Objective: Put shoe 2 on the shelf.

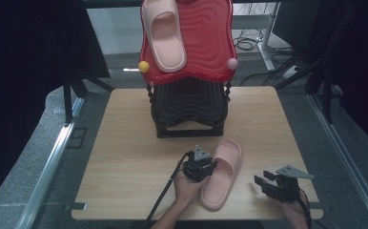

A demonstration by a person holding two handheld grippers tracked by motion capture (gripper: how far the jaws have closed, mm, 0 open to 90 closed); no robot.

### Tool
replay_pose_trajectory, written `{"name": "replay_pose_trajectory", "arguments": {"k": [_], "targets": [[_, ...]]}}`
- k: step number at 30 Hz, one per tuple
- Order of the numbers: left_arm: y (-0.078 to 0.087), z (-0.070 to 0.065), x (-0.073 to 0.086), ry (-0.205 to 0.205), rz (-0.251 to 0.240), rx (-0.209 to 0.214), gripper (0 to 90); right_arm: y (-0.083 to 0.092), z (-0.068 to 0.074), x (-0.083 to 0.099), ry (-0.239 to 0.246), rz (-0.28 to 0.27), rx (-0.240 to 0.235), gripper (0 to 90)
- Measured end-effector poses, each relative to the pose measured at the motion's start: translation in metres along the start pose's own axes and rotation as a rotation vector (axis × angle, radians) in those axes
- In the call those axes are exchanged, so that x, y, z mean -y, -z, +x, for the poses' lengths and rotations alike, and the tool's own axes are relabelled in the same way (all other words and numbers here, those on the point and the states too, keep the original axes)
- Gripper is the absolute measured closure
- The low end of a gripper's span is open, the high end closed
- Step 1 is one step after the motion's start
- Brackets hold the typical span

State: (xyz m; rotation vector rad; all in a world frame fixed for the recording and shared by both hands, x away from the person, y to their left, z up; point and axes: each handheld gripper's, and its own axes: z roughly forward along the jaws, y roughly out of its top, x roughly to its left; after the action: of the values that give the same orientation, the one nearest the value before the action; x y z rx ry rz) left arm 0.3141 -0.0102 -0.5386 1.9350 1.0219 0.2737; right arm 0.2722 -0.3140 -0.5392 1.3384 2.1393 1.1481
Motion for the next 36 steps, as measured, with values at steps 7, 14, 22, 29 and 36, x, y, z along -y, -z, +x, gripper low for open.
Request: {"name": "replay_pose_trajectory", "arguments": {"k": [7, 14, 22, 29, 36], "targets": [[0.002, 0.0, 0.002, 0.007, -0.016, -0.009, 82.9, 0.003, -0.003, -0.001, -0.018, -0.012, 0.012, 51.0], [0.004, 0.0, 0.003, 0.001, -0.019, -0.002, 84.6, 0.005, -0.005, -0.001, -0.02, -0.015, 0.016, 51.0], [0.013, -0.001, 0.005, -0.002, -0.054, 0.029, 85.2, 0.006, -0.007, 0.0, -0.027, -0.021, 0.026, 51.0], [0.028, 0.001, 0.003, 0.006, -0.116, 0.037, 85.2, 0.007, -0.008, 0.0, -0.034, -0.026, 0.028, 50.9], [0.051, 0.01, 0.008, 0.024, -0.195, 0.024, 85.2, 0.006, -0.009, 0.001, -0.038, -0.021, 0.031, 49.9]]}}
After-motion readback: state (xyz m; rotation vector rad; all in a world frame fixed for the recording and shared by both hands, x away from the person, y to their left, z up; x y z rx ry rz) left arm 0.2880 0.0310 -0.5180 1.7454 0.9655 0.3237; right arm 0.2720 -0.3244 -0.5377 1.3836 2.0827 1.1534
